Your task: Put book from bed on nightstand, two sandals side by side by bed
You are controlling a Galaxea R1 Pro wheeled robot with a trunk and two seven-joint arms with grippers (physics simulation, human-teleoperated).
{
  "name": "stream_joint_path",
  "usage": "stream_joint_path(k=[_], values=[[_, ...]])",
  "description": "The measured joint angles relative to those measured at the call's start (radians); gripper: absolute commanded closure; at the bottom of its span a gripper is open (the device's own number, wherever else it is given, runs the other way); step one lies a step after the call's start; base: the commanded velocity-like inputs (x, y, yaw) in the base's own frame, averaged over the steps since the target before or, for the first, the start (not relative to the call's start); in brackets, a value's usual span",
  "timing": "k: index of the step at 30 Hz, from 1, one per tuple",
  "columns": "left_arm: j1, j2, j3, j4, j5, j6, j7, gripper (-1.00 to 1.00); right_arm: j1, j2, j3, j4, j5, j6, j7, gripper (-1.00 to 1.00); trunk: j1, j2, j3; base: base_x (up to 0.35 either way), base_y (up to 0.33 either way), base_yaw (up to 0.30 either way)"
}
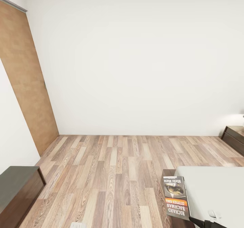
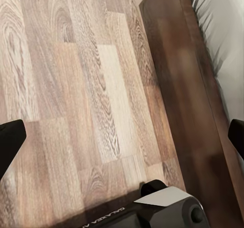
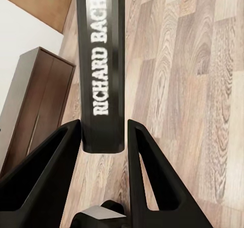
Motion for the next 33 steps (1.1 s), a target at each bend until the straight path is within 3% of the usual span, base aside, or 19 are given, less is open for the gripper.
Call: stream_joint_path(k=[14,19,21,22,25,28,33], values=[[0.000,-0.001,0.000,0.000,-0.003,0.000,0.004,-1.00,0.000,0.000,0.000,0.001,-0.001,-0.001,-0.001,1.00,0.000,0.000,0.000,0.000,0.000,0.000],[0.000,-0.006,-0.013,-0.001,-0.025,0.002,0.103,-1.00,0.000,0.000,-0.001,0.002,-0.005,-0.001,-0.002,1.00,0.000,0.000,0.000,0.000,0.000,0.000],[0.000,-0.010,-0.040,0.005,-0.070,0.002,0.155,-1.00,0.000,0.000,-0.002,0.002,-0.007,-0.001,-0.002,1.00,0.000,0.000,0.000,0.000,0.000,0.000],[0.000,-0.022,-0.070,0.027,-0.139,0.001,0.180,-1.00,0.000,0.000,-0.003,0.003,-0.008,-0.001,-0.002,1.00,0.000,0.000,0.000,0.000,0.000,0.000],[0.003,-0.040,-0.084,0.044,-0.233,0.000,0.195,-1.00,0.000,-0.001,-0.003,0.002,-0.009,-0.001,-0.002,1.00,0.000,0.000,0.000,0.000,0.000,0.000],[0.019,-0.045,-0.087,0.047,-0.262,-0.002,0.199,-1.00,0.000,-0.001,-0.004,0.002,-0.010,-0.001,-0.002,1.00,0.000,0.000,0.000,0.000,0.000,0.000],[0.031,-0.047,-0.086,0.048,-0.272,-0.003,0.202,-1.00,0.000,-0.001,-0.006,0.001,-0.010,-0.001,-0.013,1.00,0.000,0.000,0.000,0.002,0.000,0.000]])
